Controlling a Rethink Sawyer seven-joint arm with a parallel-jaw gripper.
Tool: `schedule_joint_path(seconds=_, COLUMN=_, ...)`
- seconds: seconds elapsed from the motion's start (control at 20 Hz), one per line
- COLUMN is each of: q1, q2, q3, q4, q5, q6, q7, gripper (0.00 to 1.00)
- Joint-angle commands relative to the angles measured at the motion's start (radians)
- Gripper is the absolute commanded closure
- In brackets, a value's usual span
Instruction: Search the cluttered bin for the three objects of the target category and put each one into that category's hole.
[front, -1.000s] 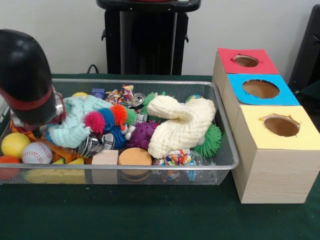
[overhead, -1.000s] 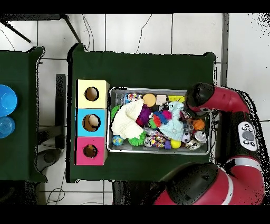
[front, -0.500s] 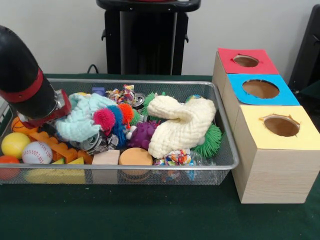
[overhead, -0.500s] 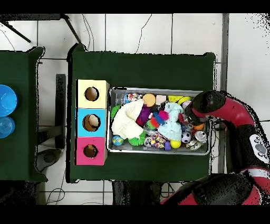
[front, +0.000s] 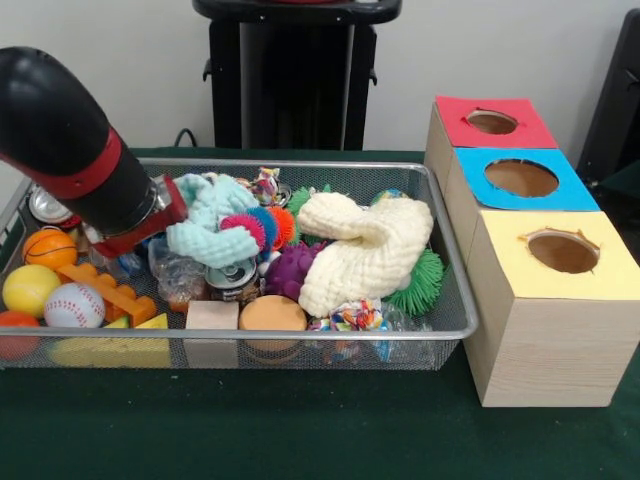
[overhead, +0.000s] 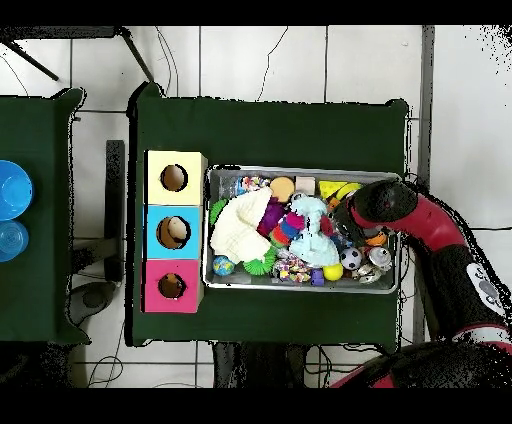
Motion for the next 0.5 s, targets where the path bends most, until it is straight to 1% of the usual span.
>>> schedule_joint_path(seconds=0.05, q1=0.017, q2=-0.013, q3=0.103, q4=0.227, q5=0.002, q6=-0.055, q7=-0.063, gripper=0.00)
schedule_joint_path(seconds=0.2, q1=0.026, q2=-0.043, q3=0.095, q4=0.255, q5=-0.014, q6=-0.087, q7=-0.037, gripper=0.00)
schedule_joint_path(seconds=0.3, q1=0.034, q2=-0.059, q3=0.088, q4=0.267, q5=-0.037, q6=-0.128, q7=-0.026, gripper=0.00)
schedule_joint_path(seconds=0.4, q1=0.053, q2=-0.086, q3=0.067, q4=0.269, q5=-0.080, q6=-0.179, q7=-0.017, gripper=0.00)
schedule_joint_path(seconds=0.5, q1=0.097, q2=-0.124, q3=0.020, q4=0.254, q5=-0.141, q6=-0.200, q7=-0.002, gripper=0.00)
